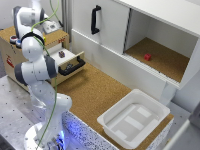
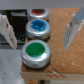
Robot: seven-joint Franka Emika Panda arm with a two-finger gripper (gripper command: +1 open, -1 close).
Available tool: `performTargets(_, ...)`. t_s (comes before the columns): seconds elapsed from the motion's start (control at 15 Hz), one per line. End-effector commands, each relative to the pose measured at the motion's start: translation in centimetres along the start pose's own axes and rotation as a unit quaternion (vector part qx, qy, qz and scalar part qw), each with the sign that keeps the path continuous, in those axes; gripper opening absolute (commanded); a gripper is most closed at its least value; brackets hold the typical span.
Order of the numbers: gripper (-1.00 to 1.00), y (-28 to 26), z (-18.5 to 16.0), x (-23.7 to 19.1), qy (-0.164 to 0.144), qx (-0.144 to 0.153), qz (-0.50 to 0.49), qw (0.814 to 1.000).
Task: Turn on the green light lamp
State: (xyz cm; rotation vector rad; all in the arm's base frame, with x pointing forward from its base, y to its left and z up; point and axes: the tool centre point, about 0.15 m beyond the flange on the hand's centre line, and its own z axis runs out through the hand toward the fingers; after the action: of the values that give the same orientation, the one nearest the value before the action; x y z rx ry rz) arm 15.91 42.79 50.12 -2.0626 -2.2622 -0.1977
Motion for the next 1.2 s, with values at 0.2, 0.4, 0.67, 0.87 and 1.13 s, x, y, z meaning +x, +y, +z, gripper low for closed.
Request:
performTargets(0.2,-1.00,-1.2,0.2,3.0,-0.085,-0.001,0.014,0.996)
performTargets(0.4,-1.00,-0.8,1.2,2.6,-0.089,-0.004,0.024,0.996)
performTargets(0.67,-1.00,-0.1,2.2,2.9,-0.077,0.004,0.034,0.996)
performTargets(0.87,-1.00,0.0,3.3,3.3,-0.075,0.016,0.029,0.997)
performTargets(1.13,-1.00,1.0,4.3,3.5,-0.067,0.023,0.036,0.997)
